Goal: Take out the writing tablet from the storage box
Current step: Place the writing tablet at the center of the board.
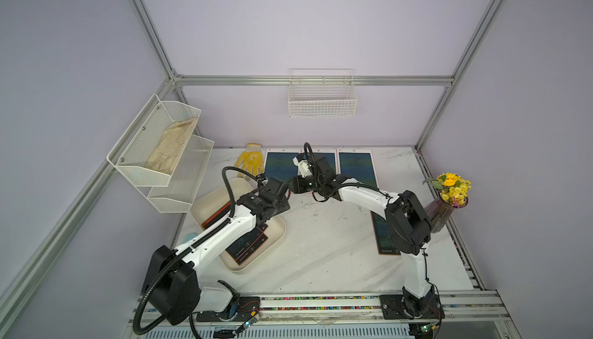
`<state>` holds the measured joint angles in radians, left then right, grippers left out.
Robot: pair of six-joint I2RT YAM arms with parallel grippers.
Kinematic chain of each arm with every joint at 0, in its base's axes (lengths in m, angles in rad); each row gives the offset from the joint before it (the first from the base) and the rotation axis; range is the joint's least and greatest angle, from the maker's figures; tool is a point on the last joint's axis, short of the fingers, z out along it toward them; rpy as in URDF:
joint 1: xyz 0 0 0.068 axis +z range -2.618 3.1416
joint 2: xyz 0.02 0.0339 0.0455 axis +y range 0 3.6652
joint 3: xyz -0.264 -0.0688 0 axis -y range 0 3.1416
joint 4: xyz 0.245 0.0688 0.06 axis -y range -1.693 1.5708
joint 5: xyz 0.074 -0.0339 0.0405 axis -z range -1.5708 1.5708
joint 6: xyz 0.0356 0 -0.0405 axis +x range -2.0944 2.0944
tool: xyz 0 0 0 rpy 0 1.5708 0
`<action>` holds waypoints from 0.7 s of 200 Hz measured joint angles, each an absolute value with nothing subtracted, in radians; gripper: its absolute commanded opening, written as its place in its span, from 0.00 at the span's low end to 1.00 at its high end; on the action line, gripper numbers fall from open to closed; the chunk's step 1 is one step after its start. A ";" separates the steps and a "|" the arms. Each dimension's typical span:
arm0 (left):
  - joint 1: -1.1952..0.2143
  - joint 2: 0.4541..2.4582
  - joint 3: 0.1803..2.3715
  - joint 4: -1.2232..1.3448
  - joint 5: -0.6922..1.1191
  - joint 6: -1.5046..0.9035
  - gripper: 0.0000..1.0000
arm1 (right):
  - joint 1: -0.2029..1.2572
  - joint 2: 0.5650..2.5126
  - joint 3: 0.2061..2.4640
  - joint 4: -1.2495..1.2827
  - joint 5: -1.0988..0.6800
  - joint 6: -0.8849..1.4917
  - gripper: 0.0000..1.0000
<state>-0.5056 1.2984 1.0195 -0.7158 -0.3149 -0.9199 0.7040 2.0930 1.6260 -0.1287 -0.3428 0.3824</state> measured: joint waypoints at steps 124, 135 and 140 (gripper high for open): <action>0.038 0.994 0.839 -0.937 -0.207 -0.902 0.71 | 0.921 2.403 2.138 -0.212 -0.413 0.349 0.47; 0.055 0.987 0.835 -0.950 -0.205 -0.901 0.71 | 0.933 2.439 2.171 -0.228 -0.418 0.348 0.47; 0.062 0.985 0.835 -0.954 -0.205 -0.901 0.72 | 0.938 2.456 2.189 -0.241 -0.420 0.348 0.47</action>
<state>0.0620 0.9848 0.8349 -0.9539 -0.2047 -0.9012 0.9379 2.4557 2.1891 -0.2413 -0.4202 0.3481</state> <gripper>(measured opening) 0.711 0.466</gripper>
